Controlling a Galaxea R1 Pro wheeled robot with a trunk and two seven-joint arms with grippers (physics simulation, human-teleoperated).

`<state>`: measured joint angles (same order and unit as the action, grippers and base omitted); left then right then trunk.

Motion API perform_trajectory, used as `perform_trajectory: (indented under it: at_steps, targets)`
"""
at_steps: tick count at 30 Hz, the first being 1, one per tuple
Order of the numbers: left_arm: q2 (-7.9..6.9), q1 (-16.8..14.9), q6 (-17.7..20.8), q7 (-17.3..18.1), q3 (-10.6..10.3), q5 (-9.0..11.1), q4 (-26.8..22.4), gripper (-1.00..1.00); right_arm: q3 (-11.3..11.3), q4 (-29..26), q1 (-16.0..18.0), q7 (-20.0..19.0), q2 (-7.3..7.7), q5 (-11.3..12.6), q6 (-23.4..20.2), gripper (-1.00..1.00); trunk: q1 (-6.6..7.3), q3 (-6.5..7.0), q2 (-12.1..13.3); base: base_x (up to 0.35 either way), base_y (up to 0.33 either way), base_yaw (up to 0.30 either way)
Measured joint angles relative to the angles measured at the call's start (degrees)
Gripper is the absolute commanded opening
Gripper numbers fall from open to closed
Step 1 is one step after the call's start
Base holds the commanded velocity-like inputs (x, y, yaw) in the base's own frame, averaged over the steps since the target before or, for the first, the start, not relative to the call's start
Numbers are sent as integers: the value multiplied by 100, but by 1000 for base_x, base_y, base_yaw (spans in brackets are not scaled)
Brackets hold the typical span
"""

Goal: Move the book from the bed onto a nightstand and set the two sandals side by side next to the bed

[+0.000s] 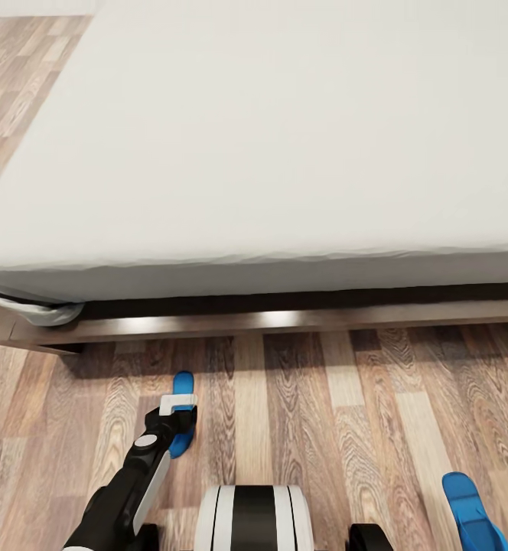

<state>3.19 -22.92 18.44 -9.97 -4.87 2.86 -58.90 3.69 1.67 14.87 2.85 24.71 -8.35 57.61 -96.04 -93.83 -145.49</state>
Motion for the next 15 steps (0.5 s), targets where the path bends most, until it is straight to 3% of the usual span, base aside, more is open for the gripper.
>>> perform_trajectory:
  at_steps: [15]
  targets:
    - [0, 0, 31, 9, -8, 0, 0, 100, 2, -7, 0, 8, -8, -7, -87, -100, 39, 332, 20, 0, 0, 0]
